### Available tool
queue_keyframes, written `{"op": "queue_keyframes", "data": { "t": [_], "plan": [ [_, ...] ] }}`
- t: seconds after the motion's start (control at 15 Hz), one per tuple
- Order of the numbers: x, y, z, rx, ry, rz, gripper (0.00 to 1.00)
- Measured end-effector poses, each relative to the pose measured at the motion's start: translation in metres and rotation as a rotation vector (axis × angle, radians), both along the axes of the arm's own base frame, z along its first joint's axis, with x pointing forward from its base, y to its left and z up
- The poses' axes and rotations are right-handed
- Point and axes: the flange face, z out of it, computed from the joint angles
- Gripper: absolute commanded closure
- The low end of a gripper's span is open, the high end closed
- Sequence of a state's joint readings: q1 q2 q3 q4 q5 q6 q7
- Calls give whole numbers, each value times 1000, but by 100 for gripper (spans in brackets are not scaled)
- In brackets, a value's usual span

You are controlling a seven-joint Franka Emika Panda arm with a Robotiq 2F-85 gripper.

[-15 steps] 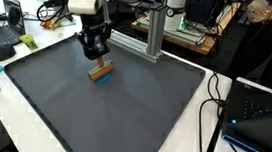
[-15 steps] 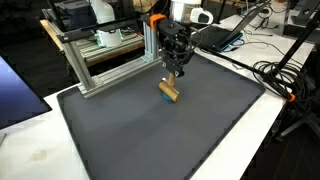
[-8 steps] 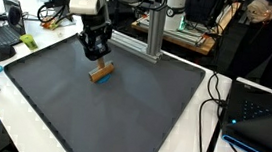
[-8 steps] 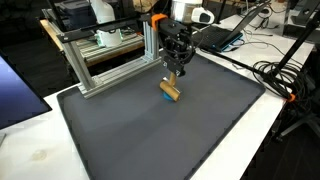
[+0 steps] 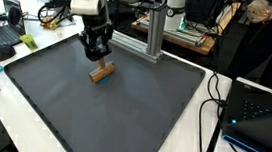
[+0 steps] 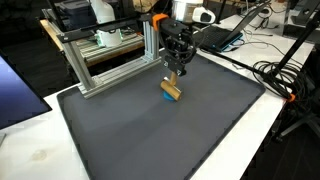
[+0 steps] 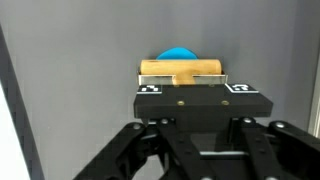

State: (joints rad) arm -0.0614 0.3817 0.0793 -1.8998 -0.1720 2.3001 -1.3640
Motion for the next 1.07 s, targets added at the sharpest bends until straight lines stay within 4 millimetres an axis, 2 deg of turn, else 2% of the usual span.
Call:
{"op": "queue_keyframes", "data": {
  "t": [1.07],
  "plan": [
    [2, 20, -4, 56, -1, 5, 78]
  ]
}}
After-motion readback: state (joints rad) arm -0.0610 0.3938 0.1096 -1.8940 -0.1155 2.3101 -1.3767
